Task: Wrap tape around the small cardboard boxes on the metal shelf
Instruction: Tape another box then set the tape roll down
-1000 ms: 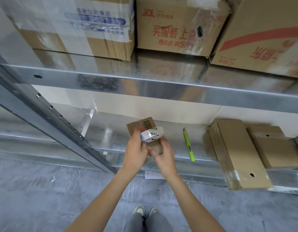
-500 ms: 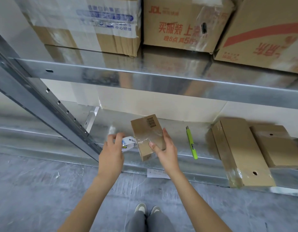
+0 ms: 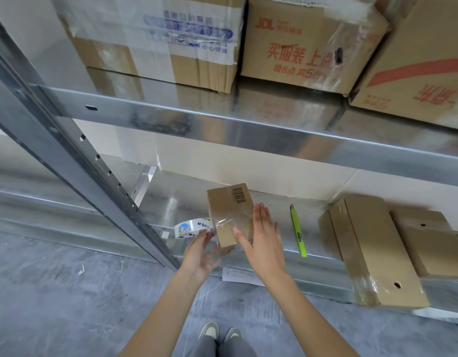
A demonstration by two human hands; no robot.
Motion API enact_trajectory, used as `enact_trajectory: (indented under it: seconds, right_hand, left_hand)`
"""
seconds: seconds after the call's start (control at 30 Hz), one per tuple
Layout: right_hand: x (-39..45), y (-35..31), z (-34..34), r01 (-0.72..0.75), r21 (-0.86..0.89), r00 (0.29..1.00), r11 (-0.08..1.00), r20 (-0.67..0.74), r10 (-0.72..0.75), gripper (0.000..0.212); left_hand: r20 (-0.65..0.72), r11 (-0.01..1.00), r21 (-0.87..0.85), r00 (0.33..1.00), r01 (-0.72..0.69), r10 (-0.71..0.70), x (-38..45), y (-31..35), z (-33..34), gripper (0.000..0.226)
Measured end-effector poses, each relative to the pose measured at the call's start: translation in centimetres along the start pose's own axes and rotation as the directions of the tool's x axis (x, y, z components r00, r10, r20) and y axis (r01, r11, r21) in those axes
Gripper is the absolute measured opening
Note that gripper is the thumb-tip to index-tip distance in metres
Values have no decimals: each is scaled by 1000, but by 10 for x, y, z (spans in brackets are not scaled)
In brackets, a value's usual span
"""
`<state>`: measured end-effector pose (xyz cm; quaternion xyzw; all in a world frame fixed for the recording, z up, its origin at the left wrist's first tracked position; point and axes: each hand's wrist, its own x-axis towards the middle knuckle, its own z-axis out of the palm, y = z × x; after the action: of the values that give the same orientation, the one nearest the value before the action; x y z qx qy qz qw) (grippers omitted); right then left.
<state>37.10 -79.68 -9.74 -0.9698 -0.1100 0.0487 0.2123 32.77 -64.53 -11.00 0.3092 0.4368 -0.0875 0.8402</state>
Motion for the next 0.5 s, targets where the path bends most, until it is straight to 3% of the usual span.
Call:
enact_trajectory:
  seconds: [0.2,0.5]
  right_hand:
    - [-1,-18,5,81,-217,996,973,51,-72,58]
    - [-1,-26,4,141,-273,990,952,71,-126,55]
  left_hand:
    - [-18,998,-67,1000,1,-3,0,0,1,17]
    - [0,997,-76,999,32,-32,1,-1,1,9]
